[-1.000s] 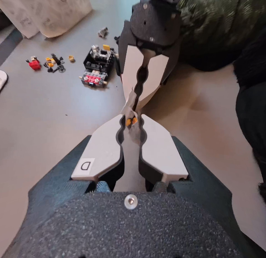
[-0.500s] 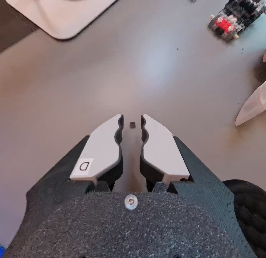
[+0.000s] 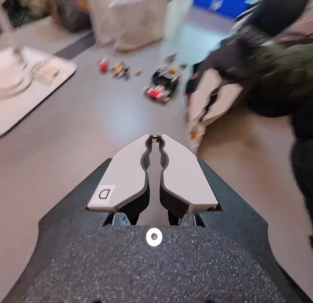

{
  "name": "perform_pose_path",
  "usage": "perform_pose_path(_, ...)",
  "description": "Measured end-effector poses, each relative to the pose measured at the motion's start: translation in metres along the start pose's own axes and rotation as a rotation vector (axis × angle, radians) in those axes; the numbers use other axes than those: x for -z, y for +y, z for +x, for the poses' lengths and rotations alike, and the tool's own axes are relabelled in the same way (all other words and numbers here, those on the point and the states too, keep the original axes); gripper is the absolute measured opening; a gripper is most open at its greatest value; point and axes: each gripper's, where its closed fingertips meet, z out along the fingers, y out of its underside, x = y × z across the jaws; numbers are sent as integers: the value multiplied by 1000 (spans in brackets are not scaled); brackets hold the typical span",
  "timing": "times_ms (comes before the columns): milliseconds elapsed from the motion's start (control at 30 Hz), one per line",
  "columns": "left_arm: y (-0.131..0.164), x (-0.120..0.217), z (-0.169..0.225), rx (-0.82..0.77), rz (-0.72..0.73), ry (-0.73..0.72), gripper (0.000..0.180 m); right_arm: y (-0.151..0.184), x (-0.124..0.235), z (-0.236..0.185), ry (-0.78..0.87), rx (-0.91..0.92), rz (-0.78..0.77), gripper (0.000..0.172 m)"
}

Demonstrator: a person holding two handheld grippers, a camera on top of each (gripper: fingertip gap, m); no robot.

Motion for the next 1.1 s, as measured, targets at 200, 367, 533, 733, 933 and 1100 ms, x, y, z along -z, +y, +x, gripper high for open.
perform_pose_path(200,1,-37,49,-167,-82,98,15,0,-1,0,-1,-5,5,2)
perform_pose_path(367,2,-37,52,-158,-71,134,24,0,0,0,1,-1,1,2)
perform_pose_path(533,23,-29,43,-66,-149,163,31,-3,2,2,2,-24,28,1)
perform_pose_path(733,15,-27,57,-109,-118,221,24,-7,7,8,12,-77,65,1)
perform_pose_path(933,6,-35,49,-190,-82,118,2,-27,21,23,74,-125,195,0)
perform_pose_path(1100,-19,-23,54,-217,41,107,1,-45,38,25,58,-141,303,1)
